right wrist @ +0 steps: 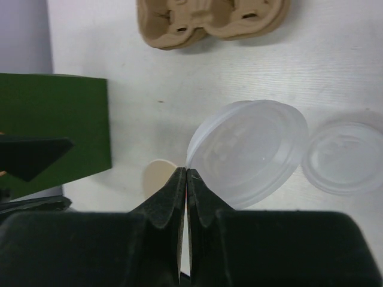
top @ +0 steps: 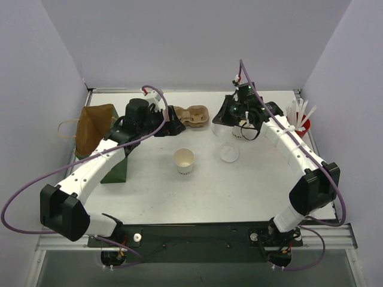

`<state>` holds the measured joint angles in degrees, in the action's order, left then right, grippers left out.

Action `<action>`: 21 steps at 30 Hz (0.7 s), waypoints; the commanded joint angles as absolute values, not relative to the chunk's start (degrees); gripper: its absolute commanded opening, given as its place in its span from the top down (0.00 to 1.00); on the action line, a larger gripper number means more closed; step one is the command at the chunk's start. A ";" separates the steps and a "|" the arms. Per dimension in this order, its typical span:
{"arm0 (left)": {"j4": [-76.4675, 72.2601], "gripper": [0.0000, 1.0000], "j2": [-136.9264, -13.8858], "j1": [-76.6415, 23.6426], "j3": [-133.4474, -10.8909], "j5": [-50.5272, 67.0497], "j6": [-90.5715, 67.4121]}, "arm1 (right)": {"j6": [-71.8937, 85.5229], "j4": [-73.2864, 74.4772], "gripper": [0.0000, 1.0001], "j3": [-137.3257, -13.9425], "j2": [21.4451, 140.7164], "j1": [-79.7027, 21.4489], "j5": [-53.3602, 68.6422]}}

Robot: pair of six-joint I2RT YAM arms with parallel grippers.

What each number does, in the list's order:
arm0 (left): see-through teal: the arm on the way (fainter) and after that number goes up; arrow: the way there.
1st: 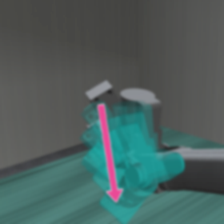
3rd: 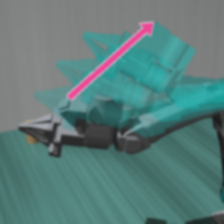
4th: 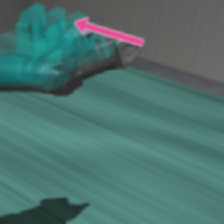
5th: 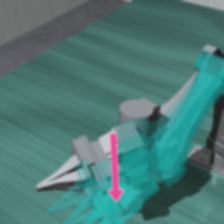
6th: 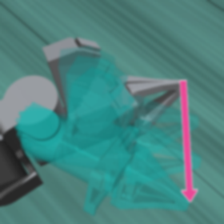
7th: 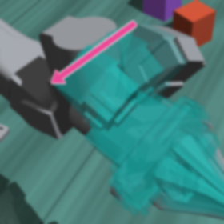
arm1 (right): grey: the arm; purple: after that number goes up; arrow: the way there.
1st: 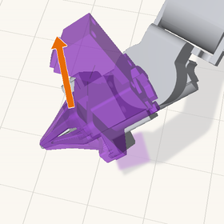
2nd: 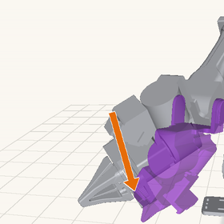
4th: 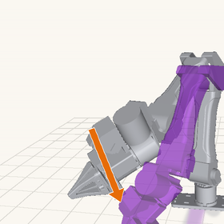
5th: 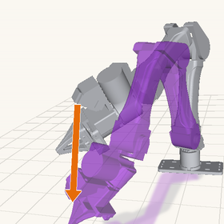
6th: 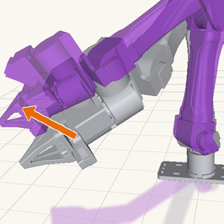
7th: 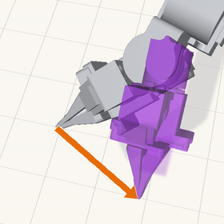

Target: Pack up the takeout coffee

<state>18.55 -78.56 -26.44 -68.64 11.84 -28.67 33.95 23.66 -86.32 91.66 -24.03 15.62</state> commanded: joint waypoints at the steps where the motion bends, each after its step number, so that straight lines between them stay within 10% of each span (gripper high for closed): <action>1: 8.09 0.03 -77.96 -25.31 -67.68 20.12 -31.90 | 42.17 16.27 1.00 -87.01 90.35 -23.12 29.34; 21: -18.89 0.04 -82.26 -17.93 -63.37 44.55 -45.52 | 60.02 -7.90 1.00 -80.60 89.30 -21.53 49.04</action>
<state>-9.54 -81.30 -19.27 -63.20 38.11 -42.59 56.21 -0.32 -81.54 91.59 -22.11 43.94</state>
